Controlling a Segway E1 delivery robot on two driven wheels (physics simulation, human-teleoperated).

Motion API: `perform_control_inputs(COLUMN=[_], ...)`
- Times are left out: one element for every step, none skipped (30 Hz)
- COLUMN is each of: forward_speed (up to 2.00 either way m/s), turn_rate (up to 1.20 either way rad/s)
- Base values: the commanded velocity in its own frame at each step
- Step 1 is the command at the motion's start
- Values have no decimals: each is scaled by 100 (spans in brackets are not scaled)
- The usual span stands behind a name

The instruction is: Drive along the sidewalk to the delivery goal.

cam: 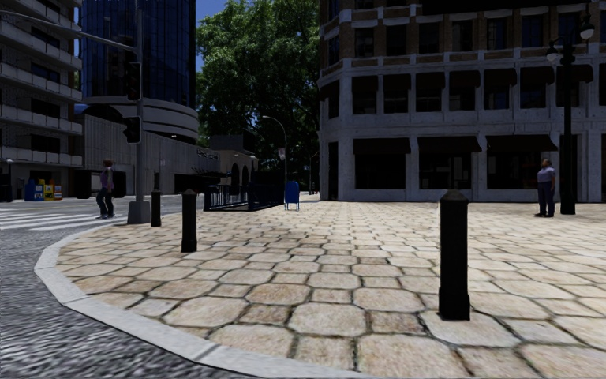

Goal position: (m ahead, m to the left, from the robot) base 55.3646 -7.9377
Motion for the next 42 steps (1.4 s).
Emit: perform_control_inputs(forward_speed=[200,200,200,200,200,200,200,200,200,200,200,200,200,200,200,200,200,200,200,200,200,200,200,200,200,200,200,200,200,200,200,200,200,200,200,200,200,200,200,200,200,200], turn_rate=[0,0,0,0,0,0,0,0,0,0,0,0,0,0,0,0,0,0,0,0,0,0,0,0,0,0,0,0,0,0,0,0,0,0,0,0,0,0,0,0,-15,-15])
